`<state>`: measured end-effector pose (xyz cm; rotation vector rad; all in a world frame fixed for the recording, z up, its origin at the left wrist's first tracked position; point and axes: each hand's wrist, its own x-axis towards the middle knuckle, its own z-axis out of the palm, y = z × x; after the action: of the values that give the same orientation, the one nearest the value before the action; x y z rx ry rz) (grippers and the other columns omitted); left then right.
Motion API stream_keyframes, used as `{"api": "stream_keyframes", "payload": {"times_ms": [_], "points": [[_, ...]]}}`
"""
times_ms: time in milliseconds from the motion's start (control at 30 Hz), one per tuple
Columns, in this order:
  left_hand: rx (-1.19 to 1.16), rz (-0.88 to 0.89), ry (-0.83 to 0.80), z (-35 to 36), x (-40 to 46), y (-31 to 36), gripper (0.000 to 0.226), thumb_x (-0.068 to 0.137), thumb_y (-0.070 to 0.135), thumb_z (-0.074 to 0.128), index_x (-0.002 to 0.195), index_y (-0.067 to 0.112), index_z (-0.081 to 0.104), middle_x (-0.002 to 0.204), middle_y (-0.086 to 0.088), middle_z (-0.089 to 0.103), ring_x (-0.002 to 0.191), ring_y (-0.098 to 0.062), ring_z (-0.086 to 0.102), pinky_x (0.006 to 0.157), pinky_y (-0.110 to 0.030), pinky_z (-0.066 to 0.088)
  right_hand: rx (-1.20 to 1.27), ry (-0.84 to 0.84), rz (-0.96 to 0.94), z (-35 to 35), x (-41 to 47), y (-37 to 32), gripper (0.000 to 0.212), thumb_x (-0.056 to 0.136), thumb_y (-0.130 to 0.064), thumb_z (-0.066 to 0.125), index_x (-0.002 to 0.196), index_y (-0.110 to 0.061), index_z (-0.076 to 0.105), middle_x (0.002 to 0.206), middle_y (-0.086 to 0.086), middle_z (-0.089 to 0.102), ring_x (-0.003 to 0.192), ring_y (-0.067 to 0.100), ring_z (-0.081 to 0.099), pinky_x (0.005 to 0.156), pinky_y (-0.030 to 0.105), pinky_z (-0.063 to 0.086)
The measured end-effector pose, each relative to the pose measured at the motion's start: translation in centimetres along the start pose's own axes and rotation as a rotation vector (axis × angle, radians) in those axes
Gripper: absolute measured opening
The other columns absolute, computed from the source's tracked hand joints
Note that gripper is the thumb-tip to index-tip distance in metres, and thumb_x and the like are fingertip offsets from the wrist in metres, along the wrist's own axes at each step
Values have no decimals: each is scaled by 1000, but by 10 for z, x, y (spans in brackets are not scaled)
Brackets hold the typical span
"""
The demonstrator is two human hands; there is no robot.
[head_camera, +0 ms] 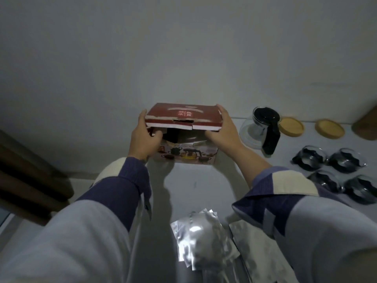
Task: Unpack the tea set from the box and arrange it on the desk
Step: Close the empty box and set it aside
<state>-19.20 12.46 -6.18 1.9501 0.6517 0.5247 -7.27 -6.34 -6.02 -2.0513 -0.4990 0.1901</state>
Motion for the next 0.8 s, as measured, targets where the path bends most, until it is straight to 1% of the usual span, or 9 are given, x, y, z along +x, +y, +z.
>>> {"api": "stream_keyframes", "payload": {"times_ms": [100,233,300,433,633,700,733,767,800], "points": [[22,42,-29,-2,-1,-1,63,89,12,59,146,17,31,127,-4,56,112,-17,56,101,-36,48,-63,-4,-53,1,-14,4,82,67,-32,59,144,-20,33,140,6,45,127,22,46,108,38,40],[63,97,-63,-4,-3,-6,54,89,9,58,138,18,40,122,-2,59,110,-17,59,99,-38,50,-109,10,-86,4,-21,9,57,90,-18,53,144,-13,35,143,8,43,129,22,44,106,29,35],[120,132,-76,-4,-3,-10,53,88,8,55,138,21,40,121,-1,59,108,-16,59,97,-36,51,-183,3,-120,5,-22,13,52,95,-18,47,145,-13,33,146,7,40,131,21,41,109,32,34],[297,209,-89,-4,1,-21,55,95,14,50,146,25,34,130,-6,57,115,-22,56,100,-41,48,-257,-12,-159,10,-25,25,54,98,-19,41,149,-14,26,153,6,32,137,23,36,116,37,30],[340,222,-51,-2,0,-24,51,100,13,44,149,23,32,139,-2,52,121,-18,52,103,-28,41,-321,13,-149,18,-27,32,53,101,-25,34,152,-18,19,161,4,13,146,22,21,119,36,24],[300,189,-39,-1,0,-23,45,102,16,38,146,22,36,134,6,52,115,-10,51,96,-6,37,-312,17,-122,20,-27,32,53,102,-25,32,152,-19,17,162,4,8,147,21,17,118,34,22],[273,164,-41,-1,-1,-22,42,104,17,35,145,23,39,128,11,51,111,-4,48,86,6,32,-303,23,-126,20,-27,33,53,102,-24,32,152,-19,18,161,4,10,147,21,18,119,34,22],[255,154,-37,-1,-1,-21,41,105,18,33,144,23,40,125,13,49,109,1,45,78,11,28,-295,29,-135,20,-27,33,53,102,-23,32,152,-18,18,161,4,13,147,21,20,119,34,22],[263,161,-35,-1,-1,-21,41,105,18,33,145,22,40,127,12,49,110,2,43,80,10,28,-290,31,-141,20,-26,33,53,101,-23,33,152,-17,19,160,4,15,146,21,22,120,34,22]]}}
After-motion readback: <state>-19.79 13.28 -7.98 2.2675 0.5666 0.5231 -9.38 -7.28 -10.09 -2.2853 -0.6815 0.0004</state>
